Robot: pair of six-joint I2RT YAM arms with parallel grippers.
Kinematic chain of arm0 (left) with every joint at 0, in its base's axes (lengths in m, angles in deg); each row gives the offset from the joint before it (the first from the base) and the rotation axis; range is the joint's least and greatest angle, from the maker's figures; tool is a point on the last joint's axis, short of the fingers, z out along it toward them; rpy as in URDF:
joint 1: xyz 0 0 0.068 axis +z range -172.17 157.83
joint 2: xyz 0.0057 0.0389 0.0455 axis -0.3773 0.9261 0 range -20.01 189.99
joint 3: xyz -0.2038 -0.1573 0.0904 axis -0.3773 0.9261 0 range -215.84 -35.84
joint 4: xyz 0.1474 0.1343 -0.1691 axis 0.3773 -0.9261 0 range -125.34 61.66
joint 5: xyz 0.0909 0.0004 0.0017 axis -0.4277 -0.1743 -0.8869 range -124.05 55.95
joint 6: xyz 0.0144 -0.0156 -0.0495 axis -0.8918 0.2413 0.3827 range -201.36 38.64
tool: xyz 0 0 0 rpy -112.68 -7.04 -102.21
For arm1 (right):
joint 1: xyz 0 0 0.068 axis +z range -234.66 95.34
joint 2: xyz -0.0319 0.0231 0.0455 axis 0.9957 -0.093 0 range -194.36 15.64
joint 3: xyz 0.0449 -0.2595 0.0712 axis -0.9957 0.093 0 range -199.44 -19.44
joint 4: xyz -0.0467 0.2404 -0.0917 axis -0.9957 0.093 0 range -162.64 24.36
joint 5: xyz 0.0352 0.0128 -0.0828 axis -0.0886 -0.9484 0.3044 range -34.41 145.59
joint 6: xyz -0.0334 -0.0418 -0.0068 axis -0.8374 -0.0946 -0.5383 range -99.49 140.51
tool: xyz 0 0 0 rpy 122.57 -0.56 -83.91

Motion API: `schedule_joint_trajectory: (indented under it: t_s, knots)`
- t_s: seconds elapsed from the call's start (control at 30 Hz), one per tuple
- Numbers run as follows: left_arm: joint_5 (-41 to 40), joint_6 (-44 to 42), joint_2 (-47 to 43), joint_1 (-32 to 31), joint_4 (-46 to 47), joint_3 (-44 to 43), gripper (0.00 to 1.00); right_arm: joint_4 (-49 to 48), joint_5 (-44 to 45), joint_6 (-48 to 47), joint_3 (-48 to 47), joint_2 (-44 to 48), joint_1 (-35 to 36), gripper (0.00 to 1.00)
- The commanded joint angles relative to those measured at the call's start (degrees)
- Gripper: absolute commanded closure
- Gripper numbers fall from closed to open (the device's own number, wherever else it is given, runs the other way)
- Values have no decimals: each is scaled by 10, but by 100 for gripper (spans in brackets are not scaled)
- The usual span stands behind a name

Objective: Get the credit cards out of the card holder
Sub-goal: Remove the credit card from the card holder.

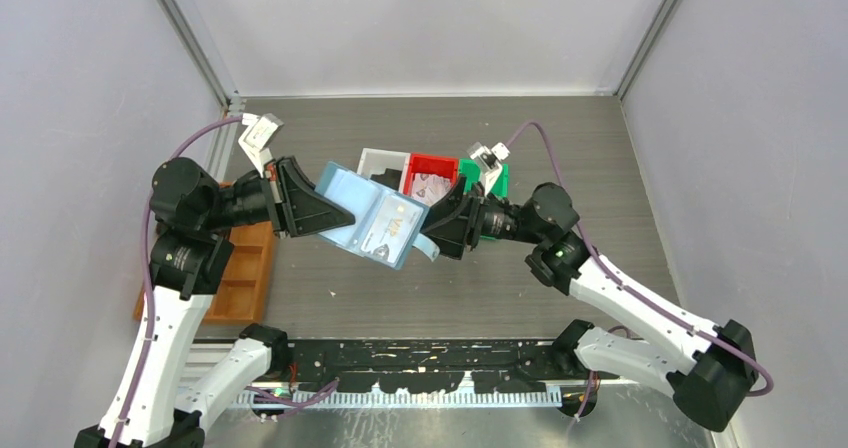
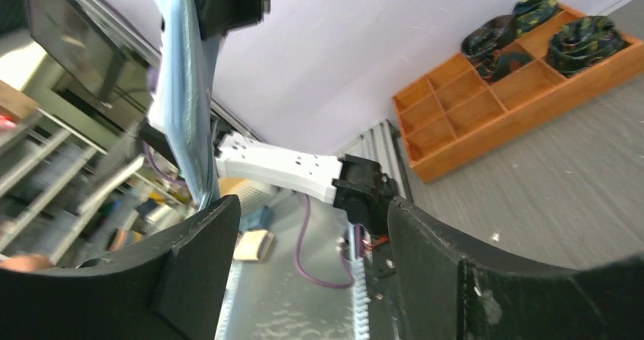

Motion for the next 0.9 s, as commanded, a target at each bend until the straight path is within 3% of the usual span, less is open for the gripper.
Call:
schedule_joint_trajectory:
  t_s: [0.0, 0.1, 0.43, 0.87]
  knots:
    - [35, 14, -1, -1, 45, -28, 100, 114, 10, -136, -23, 68, 0, 24]
    - [43, 14, -1, -1, 42, -34, 100, 174, 42, -165, -42, 101, -17, 23]
    - [44, 14, -3, -1, 40, -34, 100, 21, -8, -21, -52, 65, -25, 25]
    - [38, 15, -1, -1, 40, -42, 100, 29, -7, -26, -60, 39, -3, 29]
